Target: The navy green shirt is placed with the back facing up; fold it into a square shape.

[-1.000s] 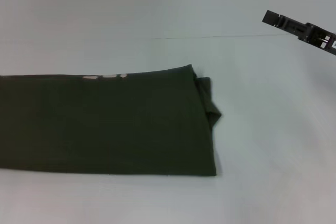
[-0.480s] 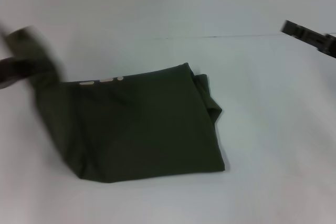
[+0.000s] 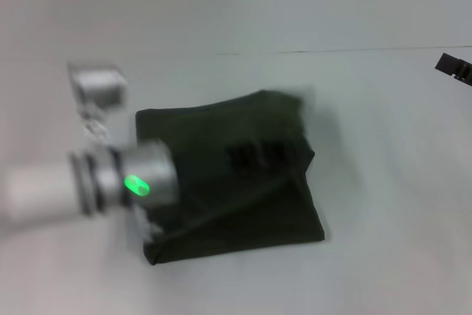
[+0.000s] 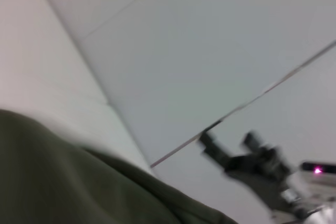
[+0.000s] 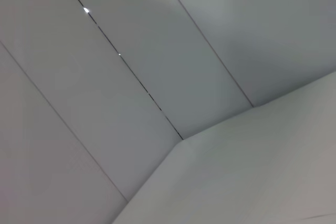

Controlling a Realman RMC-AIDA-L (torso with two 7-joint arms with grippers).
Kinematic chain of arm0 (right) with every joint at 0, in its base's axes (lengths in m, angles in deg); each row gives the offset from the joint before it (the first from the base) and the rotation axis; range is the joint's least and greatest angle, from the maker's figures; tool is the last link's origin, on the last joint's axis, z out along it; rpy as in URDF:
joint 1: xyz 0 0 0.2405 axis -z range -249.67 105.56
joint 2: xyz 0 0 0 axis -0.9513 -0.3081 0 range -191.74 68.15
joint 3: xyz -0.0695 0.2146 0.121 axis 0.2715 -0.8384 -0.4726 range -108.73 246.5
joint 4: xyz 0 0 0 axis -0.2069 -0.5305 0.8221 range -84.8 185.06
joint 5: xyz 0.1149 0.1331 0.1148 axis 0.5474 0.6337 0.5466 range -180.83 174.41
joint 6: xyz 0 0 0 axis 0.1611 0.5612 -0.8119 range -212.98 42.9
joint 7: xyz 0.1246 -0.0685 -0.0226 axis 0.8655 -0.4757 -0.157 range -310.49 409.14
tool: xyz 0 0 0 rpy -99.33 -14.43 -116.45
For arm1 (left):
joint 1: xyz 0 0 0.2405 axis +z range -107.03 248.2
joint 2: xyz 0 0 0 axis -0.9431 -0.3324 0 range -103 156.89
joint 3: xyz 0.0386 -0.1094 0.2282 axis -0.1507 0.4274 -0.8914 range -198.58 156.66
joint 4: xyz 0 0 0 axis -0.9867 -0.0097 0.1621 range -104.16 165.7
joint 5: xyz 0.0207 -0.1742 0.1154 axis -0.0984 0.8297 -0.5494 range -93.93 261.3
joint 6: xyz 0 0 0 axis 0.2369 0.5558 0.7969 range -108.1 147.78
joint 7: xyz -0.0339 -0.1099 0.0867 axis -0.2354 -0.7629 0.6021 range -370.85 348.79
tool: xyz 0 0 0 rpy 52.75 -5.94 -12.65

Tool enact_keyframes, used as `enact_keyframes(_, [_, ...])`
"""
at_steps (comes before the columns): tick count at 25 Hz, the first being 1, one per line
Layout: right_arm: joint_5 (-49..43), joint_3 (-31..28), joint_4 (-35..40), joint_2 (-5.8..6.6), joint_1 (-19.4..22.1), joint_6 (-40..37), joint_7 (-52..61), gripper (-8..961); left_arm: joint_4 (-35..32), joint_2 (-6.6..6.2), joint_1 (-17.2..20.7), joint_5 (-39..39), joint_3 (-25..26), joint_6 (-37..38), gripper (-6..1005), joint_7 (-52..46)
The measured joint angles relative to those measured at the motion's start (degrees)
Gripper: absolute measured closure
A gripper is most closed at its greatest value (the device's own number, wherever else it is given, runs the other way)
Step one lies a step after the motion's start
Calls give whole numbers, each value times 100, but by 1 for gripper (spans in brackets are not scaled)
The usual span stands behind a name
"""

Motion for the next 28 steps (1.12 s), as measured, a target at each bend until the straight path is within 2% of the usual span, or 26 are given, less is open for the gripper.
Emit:
enact_keyframes(3, [-7,14,-18,27,17,-12,-44,36,1505,14,-376,383,24,-715,952,1050])
enact_keyframes(4, [-23,29,-23,35,18,-29,-63,37,1782,14,-431,432,49,-793,951,1252])
enact_keyframes(5, [-23,29,-23,35,18,-29,-63,37,1991,18,-456,458,79,-820,949,1383])
enact_keyframes(8, [-39,37,-33,42,17,-50,-95,37,2079,16,-419,483,170,-695,823,1476])
enact_keyframes(9, [-45,37,-39,45,18,-48,-108,37,2039,15,-383,483,172,-596,781,1477])
enact_keyframes(10, [-58,38,-60,46,19,-39,-123,37,1882,17,-265,483,192,-175,739,1477])
enact_keyframes(11, [-60,40,-68,47,20,-27,-121,37,1882,17,-265,483,192,-175,705,1477])
enact_keyframes(14, [-121,44,-76,47,6,30,-72,36,1553,17,-92,486,231,662,602,1482])
enact_keyframes(17, [-405,66,-77,87,-94,176,231,36,950,3,213,499,304,1303,512,1476])
enact_keyframes(22, [-1009,208,-77,329,-403,335,1316,37,-11,-37,825,516,685,1077,400,1287])
enact_keyframes(23, [-1120,306,-77,449,-494,328,1743,37,-179,-40,937,524,813,969,377,1208])
enact_keyframes(24, [-1154,368,-77,504,-527,318,1922,37,-315,-43,1024,525,935,852,355,1143])
enact_keyframes(25, [-1154,368,-77,504,-527,318,1922,37,-415,-47,1107,520,1052,751,333,1103])
enact_keyframes(27, [-1178,520,-78,592,-577,299,2208,36,-573,-56,1212,495,1240,527,288,1076])
enact_keyframes(28, [-1189,585,-79,616,-596,283,2310,36,-642,-56,1249,488,1291,422,217,1072])
